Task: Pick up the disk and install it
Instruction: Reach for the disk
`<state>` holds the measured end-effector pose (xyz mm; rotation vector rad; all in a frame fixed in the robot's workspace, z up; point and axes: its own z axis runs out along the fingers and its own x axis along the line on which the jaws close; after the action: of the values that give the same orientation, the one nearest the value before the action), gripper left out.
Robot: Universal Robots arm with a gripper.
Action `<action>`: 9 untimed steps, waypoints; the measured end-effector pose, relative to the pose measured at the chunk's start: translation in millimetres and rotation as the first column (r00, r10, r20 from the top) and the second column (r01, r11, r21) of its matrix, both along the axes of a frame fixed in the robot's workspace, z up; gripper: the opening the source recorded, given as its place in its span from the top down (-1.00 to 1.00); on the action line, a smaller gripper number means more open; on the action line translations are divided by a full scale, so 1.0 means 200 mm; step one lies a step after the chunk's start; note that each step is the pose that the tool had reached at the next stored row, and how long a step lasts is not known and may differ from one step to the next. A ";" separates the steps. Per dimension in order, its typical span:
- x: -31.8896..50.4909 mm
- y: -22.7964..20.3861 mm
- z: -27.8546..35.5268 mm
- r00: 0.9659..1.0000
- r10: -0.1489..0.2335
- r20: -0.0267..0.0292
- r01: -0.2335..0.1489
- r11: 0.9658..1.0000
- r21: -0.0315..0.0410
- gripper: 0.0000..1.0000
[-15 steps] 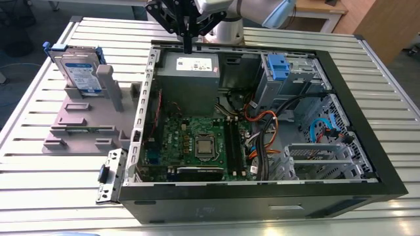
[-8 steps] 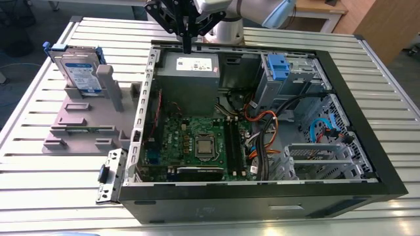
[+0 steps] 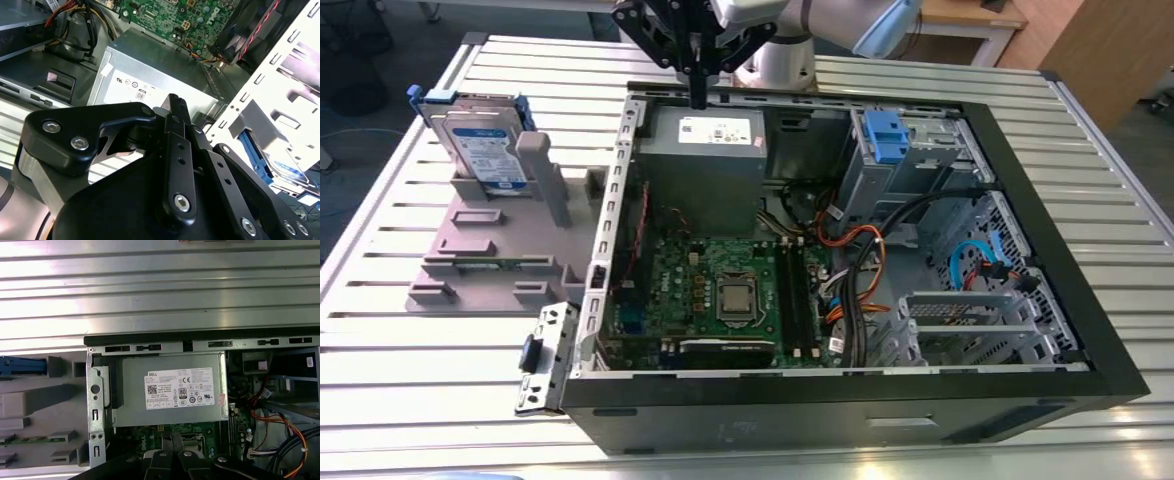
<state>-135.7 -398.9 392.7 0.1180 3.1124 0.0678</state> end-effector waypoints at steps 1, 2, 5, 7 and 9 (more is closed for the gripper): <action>-0.001 0.000 0.000 1.000 0.000 0.000 0.000 1.000 0.000 0.79; -0.001 0.000 0.000 1.000 0.000 0.000 0.000 1.000 0.000 0.79; -0.004 0.000 0.000 1.000 0.000 0.000 0.000 1.000 0.000 0.79; -0.007 0.000 0.000 1.000 0.000 0.000 0.000 1.000 0.000 0.79; -0.014 0.000 0.000 1.000 0.000 0.000 0.000 1.000 0.000 0.79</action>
<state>-138.5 -399.0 392.7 0.1180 3.1124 0.0677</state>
